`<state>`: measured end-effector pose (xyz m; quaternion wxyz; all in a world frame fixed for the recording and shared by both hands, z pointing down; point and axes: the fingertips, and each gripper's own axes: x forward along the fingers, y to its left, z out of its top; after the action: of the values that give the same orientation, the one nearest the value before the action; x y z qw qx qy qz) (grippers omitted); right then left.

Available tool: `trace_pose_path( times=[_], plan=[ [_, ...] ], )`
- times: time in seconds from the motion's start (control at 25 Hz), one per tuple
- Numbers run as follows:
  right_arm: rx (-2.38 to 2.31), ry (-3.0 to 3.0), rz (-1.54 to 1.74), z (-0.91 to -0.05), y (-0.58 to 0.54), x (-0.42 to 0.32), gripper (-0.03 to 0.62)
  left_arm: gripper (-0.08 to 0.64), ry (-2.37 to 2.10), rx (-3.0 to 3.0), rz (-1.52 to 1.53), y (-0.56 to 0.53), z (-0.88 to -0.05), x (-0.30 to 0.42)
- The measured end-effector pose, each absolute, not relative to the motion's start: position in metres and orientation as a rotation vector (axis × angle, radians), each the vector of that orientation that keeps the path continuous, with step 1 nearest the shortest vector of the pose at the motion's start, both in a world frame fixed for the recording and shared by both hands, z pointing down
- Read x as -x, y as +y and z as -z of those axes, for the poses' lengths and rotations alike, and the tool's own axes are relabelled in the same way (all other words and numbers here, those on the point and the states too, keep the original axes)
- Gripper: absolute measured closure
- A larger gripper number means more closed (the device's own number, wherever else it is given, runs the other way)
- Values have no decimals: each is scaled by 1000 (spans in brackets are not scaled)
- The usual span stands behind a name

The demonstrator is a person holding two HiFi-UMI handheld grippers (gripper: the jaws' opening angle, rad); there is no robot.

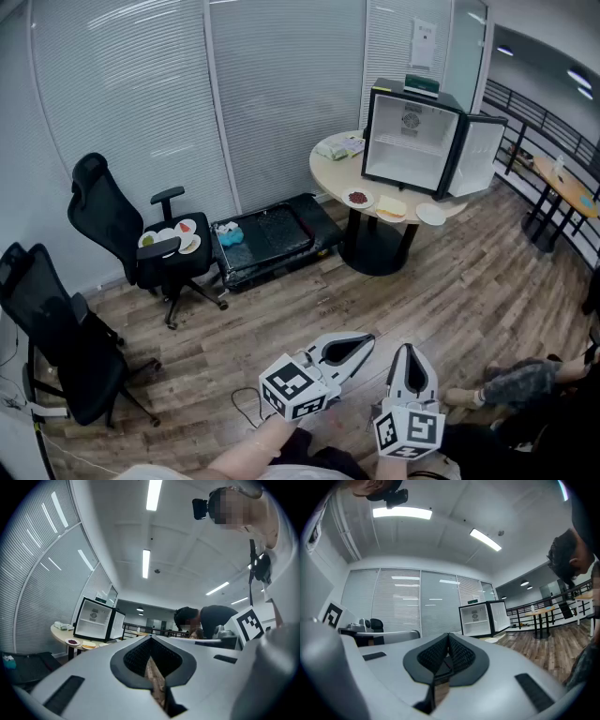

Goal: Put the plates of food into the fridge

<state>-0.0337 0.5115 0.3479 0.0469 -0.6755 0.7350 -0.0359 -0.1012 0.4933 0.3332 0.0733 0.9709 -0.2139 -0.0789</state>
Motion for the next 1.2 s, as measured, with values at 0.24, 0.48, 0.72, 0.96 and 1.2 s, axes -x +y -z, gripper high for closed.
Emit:
trace_pose_path(
  times=[0.24,0.48,0.72,0.96,1.2],
  plan=[
    [2069,2211,148,-348,492,58,584,555,-638,-2929,227,473,-330,126],
    [2116,2175,151,-353,483,70,584,555,-622,-2908,233,461,-338,144],
    [2193,2053,141,-352,477,74,583,555,-596,-2901,234,451,-342,165],
    [2225,2069,99,-359,471,95,583,555,-590,-2893,228,442,-352,183],
    [2284,2074,123,-372,460,99,584,555,-587,-2902,185,436,-363,188]
  ],
)
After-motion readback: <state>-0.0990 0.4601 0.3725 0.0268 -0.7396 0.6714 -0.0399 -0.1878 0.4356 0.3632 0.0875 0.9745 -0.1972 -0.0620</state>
